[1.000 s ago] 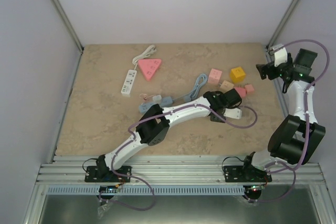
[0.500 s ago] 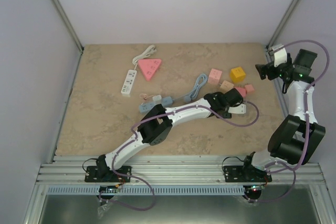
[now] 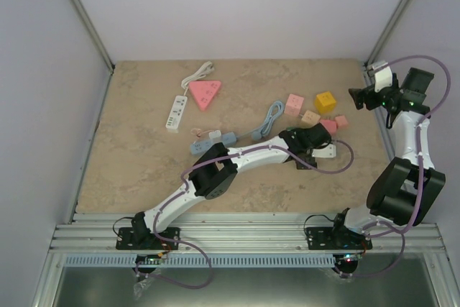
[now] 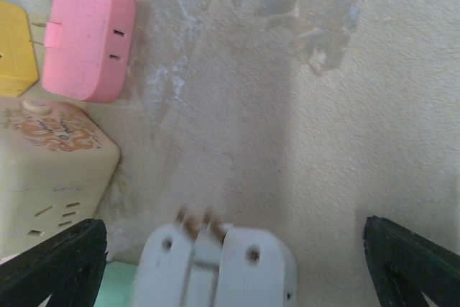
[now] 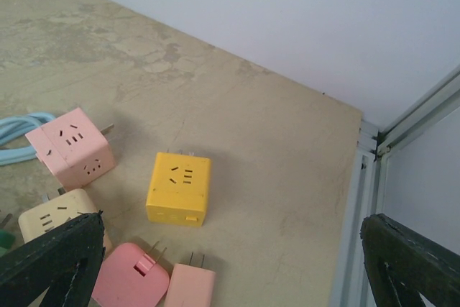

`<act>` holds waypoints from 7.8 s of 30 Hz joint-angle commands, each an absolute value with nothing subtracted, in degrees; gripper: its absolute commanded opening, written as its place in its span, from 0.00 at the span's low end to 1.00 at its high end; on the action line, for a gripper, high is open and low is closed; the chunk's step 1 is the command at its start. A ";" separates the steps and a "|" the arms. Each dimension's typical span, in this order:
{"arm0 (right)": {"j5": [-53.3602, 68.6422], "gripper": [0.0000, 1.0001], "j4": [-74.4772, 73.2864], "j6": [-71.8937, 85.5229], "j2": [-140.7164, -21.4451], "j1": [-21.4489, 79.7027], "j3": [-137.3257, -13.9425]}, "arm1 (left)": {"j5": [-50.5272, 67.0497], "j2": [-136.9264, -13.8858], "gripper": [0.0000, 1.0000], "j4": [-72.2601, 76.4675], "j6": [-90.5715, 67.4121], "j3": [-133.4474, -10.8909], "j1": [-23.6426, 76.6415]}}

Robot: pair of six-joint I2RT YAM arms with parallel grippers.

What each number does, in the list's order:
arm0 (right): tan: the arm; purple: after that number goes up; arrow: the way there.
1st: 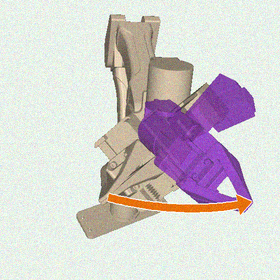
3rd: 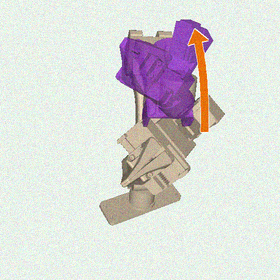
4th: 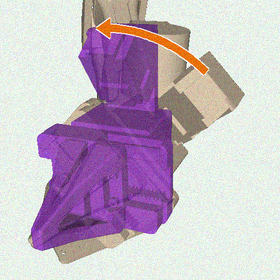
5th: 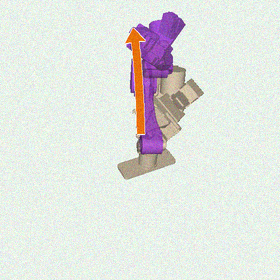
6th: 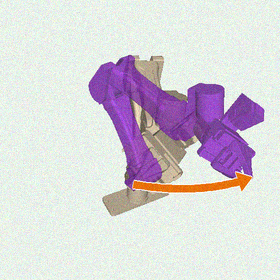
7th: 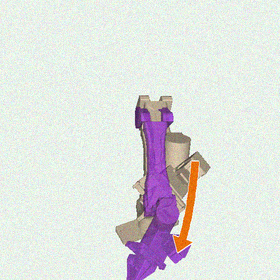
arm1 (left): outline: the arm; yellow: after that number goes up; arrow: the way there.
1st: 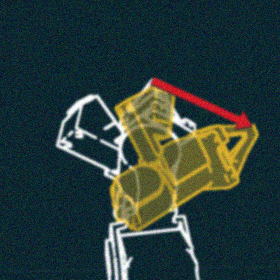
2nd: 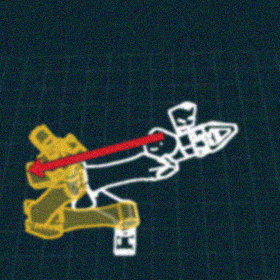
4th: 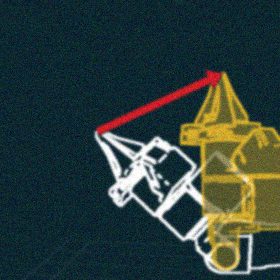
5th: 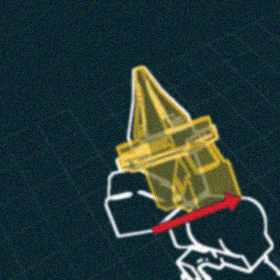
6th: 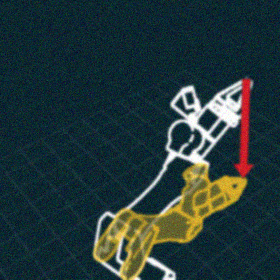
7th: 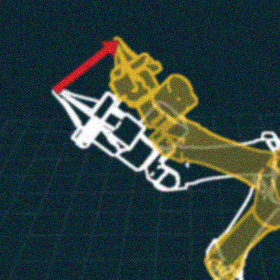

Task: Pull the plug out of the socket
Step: Place the plug at the center of the board, then remove the plug from the socket.

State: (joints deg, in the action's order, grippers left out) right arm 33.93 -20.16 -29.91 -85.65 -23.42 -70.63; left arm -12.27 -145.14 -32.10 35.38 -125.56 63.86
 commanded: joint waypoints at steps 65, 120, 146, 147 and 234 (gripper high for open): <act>40.42 0.91 -40.68 -55.96 -109.77 24.17 -93.00 | 30.05 -85.38 0.98 -37.07 42.10 -55.87 17.62; 39.11 0.88 -40.80 -55.74 -115.72 27.95 -98.21 | 23.97 -98.22 0.97 -33.36 49.13 -58.74 14.16; 46.44 0.83 -42.68 -58.61 -119.74 29.70 -100.07 | 28.23 -102.17 0.20 -31.68 52.80 -57.01 12.22; 46.54 0.83 -42.91 -58.98 -119.83 29.77 -99.98 | 28.42 -102.09 0.14 -31.94 52.78 -57.22 12.23; 45.28 0.01 -32.34 -42.19 -118.67 37.53 -93.67 | 34.31 -85.78 0.00 -31.68 45.58 -51.59 14.59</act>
